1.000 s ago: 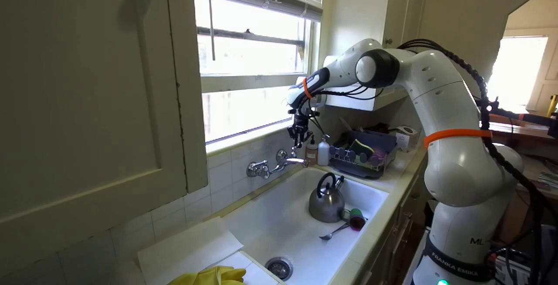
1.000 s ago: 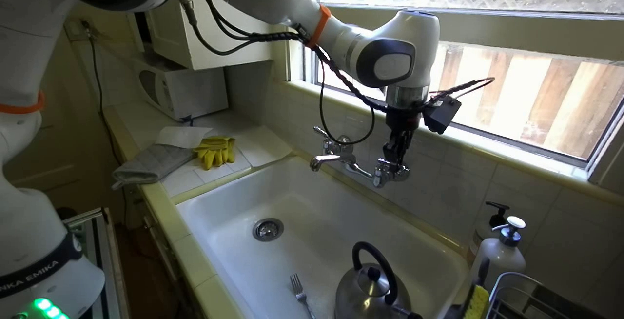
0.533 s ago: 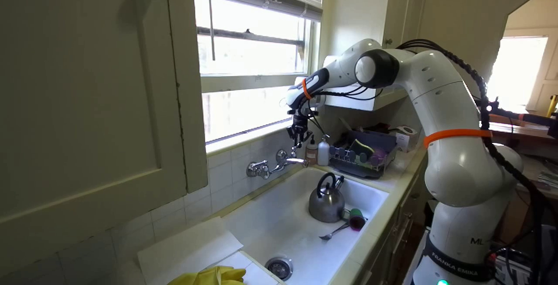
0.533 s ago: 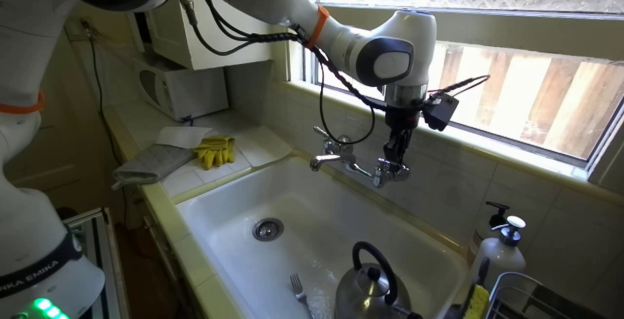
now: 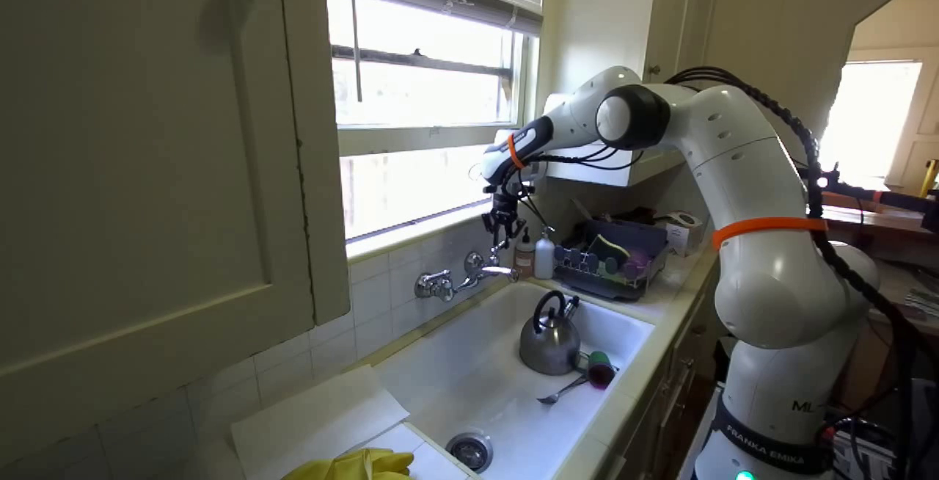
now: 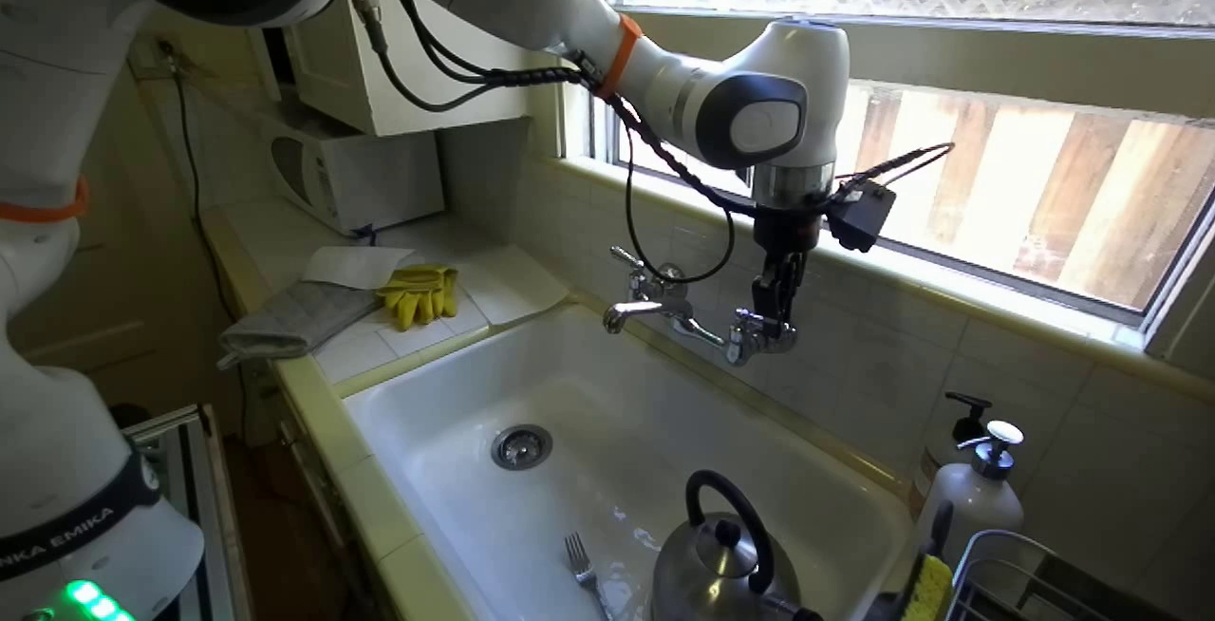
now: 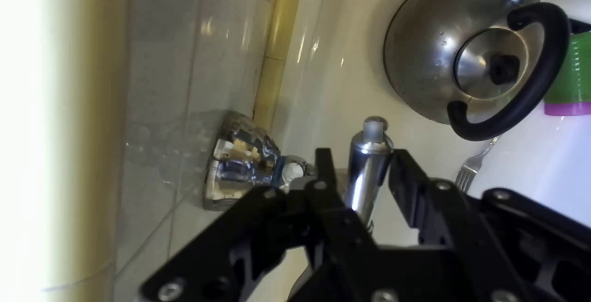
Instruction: Push the faucet handles backwards.
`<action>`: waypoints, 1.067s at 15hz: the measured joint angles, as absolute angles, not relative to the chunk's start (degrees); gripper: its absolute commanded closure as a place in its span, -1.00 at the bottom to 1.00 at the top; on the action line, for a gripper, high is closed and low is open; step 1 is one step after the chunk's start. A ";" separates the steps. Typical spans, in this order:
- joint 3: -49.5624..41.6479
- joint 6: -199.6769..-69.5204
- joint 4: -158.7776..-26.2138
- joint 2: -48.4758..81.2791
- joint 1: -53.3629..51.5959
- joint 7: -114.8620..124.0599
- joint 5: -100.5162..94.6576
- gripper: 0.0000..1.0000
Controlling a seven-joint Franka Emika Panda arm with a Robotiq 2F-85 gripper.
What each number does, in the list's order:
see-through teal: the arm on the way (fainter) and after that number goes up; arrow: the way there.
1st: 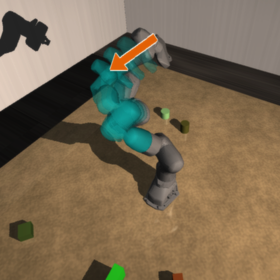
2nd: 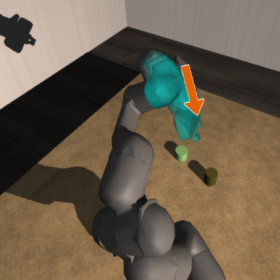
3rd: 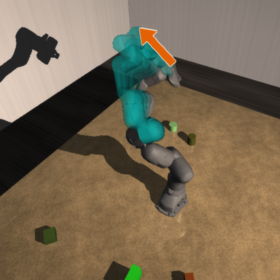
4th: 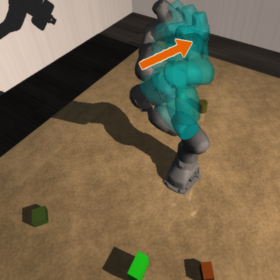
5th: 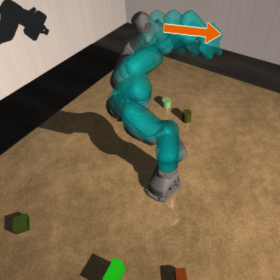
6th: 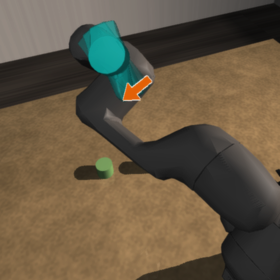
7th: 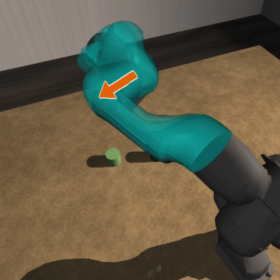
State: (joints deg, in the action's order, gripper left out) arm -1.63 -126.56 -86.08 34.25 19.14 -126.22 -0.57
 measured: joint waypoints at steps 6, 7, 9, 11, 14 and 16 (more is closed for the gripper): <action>-1.97 -127.01 -84.15 35.41 19.04 -126.24 -2.24 -1.00; -1.99 -127.01 -84.04 35.49 19.03 -126.24 -2.40 -1.00; -2.04 -127.01 -83.97 35.58 18.99 -126.24 -2.68 -1.00; -2.15 -127.01 -83.97 35.59 18.91 -126.16 -2.96 -1.00; -2.84 -127.21 -84.14 35.42 18.41 -124.43 -3.39 -1.00; -2.86 -127.34 -84.61 34.85 18.34 -122.72 -3.15 -1.00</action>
